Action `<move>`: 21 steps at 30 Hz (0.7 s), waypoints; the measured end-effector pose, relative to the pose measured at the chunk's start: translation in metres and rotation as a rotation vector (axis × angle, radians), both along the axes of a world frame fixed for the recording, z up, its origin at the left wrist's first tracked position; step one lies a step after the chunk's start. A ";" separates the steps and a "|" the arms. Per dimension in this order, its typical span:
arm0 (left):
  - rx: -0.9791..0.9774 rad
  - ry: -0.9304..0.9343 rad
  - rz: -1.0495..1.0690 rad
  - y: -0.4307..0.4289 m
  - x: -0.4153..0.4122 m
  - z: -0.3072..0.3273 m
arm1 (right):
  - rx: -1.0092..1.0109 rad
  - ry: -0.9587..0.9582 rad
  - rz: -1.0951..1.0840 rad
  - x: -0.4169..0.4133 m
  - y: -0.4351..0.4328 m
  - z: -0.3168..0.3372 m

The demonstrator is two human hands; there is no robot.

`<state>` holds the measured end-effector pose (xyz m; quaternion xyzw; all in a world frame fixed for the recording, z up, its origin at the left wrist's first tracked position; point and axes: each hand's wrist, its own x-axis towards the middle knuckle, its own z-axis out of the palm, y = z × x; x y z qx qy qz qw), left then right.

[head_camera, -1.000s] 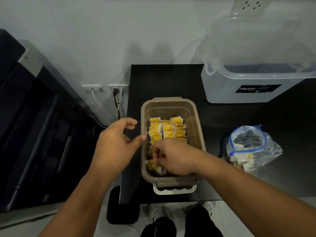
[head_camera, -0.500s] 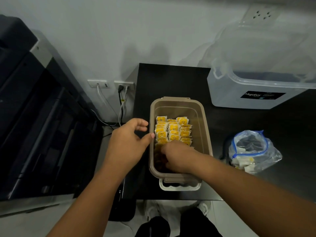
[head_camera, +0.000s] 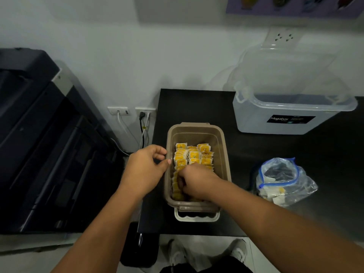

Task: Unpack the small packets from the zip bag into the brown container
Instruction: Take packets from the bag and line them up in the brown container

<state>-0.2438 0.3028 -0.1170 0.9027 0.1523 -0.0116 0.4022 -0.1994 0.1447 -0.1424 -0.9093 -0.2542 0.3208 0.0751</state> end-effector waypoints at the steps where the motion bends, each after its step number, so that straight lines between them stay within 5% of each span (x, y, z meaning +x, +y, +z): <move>1: 0.029 -0.002 0.000 -0.002 0.000 0.003 | 0.043 0.000 -0.013 0.001 -0.005 0.005; 10: 0.077 -0.172 -0.095 -0.074 0.030 0.040 | 0.587 -0.178 -0.279 0.023 -0.109 0.073; 21: 0.081 -0.059 -0.434 -0.241 0.062 0.010 | 0.246 -0.187 -0.354 0.064 -0.268 0.031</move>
